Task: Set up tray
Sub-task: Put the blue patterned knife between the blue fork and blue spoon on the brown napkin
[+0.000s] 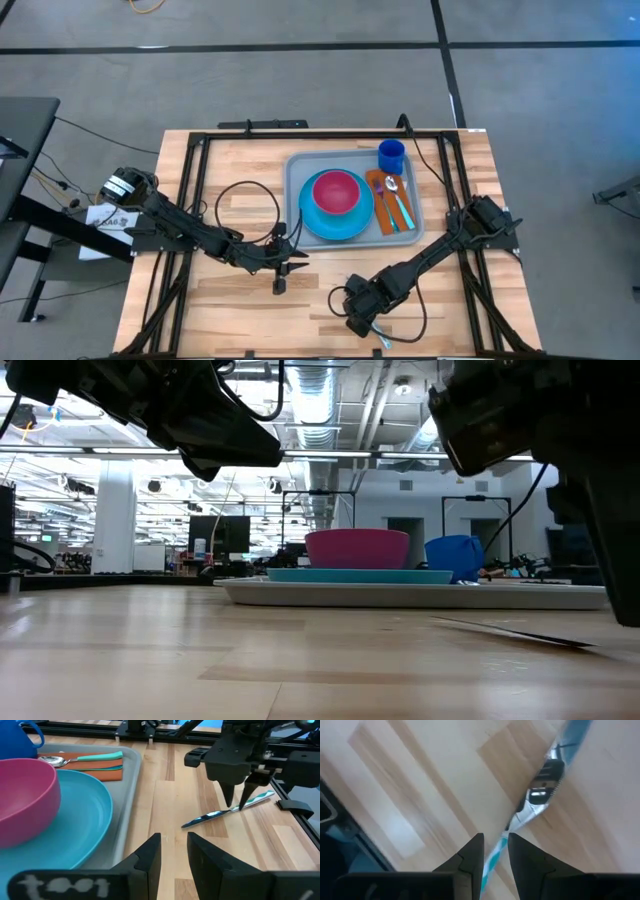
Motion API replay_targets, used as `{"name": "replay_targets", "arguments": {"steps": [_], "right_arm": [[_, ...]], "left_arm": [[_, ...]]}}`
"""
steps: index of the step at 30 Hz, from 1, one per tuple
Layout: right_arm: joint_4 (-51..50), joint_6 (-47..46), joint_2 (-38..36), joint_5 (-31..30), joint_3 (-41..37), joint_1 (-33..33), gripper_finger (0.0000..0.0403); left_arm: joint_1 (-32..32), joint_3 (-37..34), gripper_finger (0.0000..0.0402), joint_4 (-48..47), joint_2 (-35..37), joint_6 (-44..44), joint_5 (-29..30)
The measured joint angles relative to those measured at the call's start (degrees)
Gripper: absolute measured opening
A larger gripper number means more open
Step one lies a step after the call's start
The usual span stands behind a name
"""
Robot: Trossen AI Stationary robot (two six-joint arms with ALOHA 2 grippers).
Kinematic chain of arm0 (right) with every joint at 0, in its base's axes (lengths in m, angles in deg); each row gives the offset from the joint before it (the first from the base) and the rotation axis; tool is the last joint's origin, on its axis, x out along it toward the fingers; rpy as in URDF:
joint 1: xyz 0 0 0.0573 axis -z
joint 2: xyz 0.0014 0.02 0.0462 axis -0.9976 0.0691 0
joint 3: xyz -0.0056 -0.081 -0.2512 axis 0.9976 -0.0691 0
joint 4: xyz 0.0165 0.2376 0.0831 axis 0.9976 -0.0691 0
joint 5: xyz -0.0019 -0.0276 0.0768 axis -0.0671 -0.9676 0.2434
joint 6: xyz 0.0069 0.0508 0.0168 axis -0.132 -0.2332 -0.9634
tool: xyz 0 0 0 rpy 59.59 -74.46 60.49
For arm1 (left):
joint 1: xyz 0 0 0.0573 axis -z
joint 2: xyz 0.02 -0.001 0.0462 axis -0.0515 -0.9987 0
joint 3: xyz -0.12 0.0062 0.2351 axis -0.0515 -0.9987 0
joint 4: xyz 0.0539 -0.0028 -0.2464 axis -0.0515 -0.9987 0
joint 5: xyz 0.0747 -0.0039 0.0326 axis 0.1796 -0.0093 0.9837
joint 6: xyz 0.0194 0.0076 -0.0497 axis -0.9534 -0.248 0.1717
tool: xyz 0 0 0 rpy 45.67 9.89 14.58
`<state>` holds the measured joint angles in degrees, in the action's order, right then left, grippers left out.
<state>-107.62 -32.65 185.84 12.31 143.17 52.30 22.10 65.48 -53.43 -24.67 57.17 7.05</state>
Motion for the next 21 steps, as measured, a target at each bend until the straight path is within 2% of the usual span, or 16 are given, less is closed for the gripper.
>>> {"name": "replay_targets", "arguments": {"steps": [12, 21], "right_arm": [[-0.52, -1.52, 0.0, 0.02, -0.05, -0.5, 0.0082], [2.05, -2.51, 2.63, 0.08, 0.11, -1.51, 0.0082]], "left_arm": [[0.01, 0.0, 0.0082, -0.06, 0.0, 0.0, 0.0], [0.01, 0.02, 0.0082, -0.28, 0.0, 0.2, -0.02]]}}
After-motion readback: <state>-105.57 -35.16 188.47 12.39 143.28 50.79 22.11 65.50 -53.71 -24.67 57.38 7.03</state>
